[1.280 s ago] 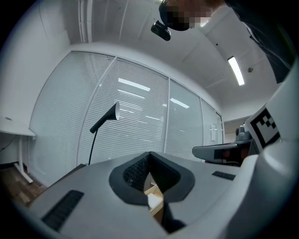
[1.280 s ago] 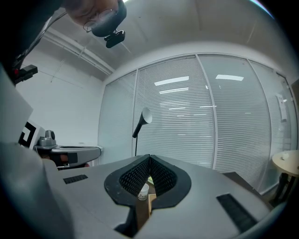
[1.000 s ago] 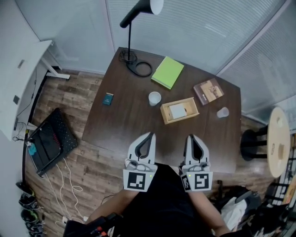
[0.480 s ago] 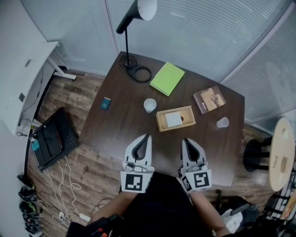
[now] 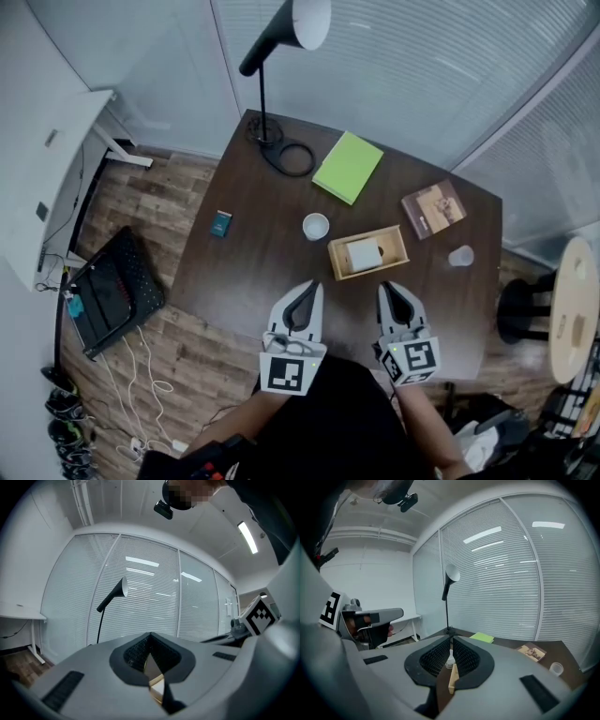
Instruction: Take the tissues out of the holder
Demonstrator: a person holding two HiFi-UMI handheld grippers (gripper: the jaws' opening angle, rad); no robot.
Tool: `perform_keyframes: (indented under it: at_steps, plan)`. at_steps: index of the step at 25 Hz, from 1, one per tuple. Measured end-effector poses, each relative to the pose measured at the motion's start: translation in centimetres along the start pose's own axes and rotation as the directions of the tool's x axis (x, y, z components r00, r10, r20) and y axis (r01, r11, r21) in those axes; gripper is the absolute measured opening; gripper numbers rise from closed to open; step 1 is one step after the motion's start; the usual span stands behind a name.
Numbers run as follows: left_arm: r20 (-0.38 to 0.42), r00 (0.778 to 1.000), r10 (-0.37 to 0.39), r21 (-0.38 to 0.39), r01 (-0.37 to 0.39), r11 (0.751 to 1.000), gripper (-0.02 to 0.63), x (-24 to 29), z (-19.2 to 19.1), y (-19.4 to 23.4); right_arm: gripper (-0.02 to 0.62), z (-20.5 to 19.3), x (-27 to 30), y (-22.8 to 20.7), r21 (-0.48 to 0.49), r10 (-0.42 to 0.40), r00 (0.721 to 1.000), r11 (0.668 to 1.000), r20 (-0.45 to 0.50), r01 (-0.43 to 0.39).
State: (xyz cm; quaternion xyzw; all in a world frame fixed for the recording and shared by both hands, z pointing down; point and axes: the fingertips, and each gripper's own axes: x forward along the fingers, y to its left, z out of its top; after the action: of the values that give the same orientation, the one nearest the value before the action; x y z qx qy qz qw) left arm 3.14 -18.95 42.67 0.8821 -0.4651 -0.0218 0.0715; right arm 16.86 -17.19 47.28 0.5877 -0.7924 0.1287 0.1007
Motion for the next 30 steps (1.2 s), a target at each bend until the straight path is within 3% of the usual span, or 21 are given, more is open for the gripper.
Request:
perform_keyframes:
  at_steps: [3,7,13,19,30]
  plan:
    - [0.001,1.0,-0.029,0.0,0.029,1.0,-0.003,1.3,0.5,0.8,0.012,-0.6,1.9,-0.6,0.008,-0.019,0.999,1.0,-0.05,0.02]
    - [0.005,0.998,-0.063,-0.003,0.063,0.998,-0.003,3.0,0.6,1.7,0.074,-2.2,4.5,-1.6,0.015,-0.007,0.989,1.0,-0.149,0.009]
    - [0.0,0.996,-0.094,0.009,0.094,0.995,-0.003,4.7,0.6,3.0,0.234,-6.5,7.8,-4.1,0.035,-0.022,0.95,0.999,-0.311,0.035]
    - [-0.008,0.996,-0.09,-0.026,0.09,0.996,-0.003,5.8,-0.2,4.3,0.288,-11.4,10.6,-5.7,0.037,-0.01,0.876,0.999,-0.482,0.032]
    - [-0.044,0.997,-0.062,-0.058,0.06,0.997,-0.003,6.7,-1.4,5.7,0.39,-17.5,14.0,-8.2,0.05,-0.008,0.75,0.997,-0.661,0.054]
